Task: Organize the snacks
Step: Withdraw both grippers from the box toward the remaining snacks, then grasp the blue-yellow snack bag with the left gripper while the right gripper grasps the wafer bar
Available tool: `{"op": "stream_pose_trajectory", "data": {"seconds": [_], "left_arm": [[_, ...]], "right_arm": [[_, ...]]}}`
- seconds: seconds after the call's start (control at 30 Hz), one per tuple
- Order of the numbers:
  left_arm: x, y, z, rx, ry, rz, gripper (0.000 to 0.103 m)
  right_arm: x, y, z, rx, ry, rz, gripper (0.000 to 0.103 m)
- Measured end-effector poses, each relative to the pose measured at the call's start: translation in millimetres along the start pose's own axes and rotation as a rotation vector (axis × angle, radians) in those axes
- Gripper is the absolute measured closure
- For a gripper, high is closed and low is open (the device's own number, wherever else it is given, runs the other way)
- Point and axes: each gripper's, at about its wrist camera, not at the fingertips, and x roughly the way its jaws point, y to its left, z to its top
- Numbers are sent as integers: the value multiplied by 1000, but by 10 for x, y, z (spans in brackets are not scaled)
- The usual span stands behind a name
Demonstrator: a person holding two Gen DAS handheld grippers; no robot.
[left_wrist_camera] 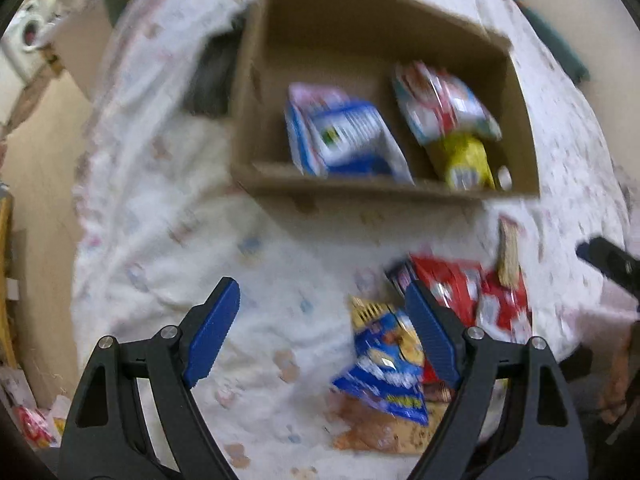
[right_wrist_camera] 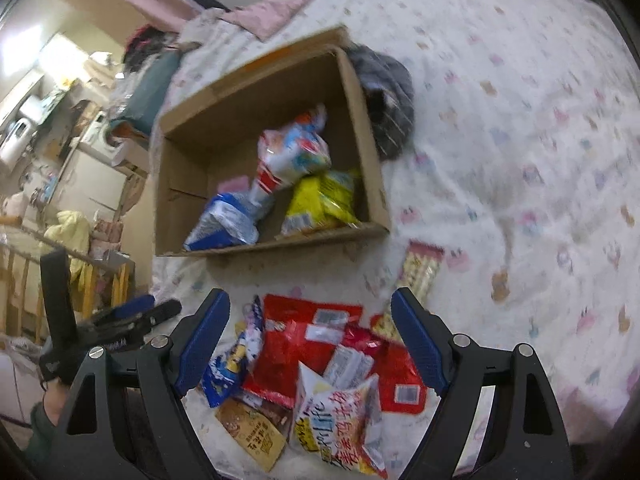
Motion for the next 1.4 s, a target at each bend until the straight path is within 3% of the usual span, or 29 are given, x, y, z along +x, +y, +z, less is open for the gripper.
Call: {"op": "stream_pose_trajectory", "data": {"seconds": [0.17, 0.33, 0.4, 0.53, 0.57, 0.6, 0.8, 0.83, 1.07, 1.27, 1.4], "left_arm": [[294, -236, -196, 88, 139, -47, 21], [473, -405, -270, 119, 198, -71, 22], [526, -432, -283, 111, 216, -105, 46], [631, -427, -296, 96, 256, -115, 57], [619, -422, -292, 92, 256, -124, 65], [583, -422, -282, 92, 248, -126, 71], [281, -372, -227, 88, 146, -143, 77], [254, -345, -218, 88, 134, -142, 83], [-48, -260, -120, 62, 29, -157, 86], [-200, -190, -37, 44, -46, -112, 86], [-269, -93, 0, 20, -94, -68, 86]], "right_arm": [[90, -119, -39, 55, 45, -4, 18], [83, -126, -9, 61, 37, -5, 18], [79, -121, -6, 60, 36, -7, 18], [74, -152, -1, 67, 34, -9, 18], [68, -166, -1, 71, 32, -9, 18], [58, -179, -1, 74, 29, -10, 18], [36, -221, -4, 85, 28, -8, 18], [37, -213, -5, 83, 30, -8, 18], [113, -146, -40, 60, 64, 8, 18], [358, -37, -69, 76, 162, 102, 18], [475, 53, -60, 26, 184, 17, 18]]}}
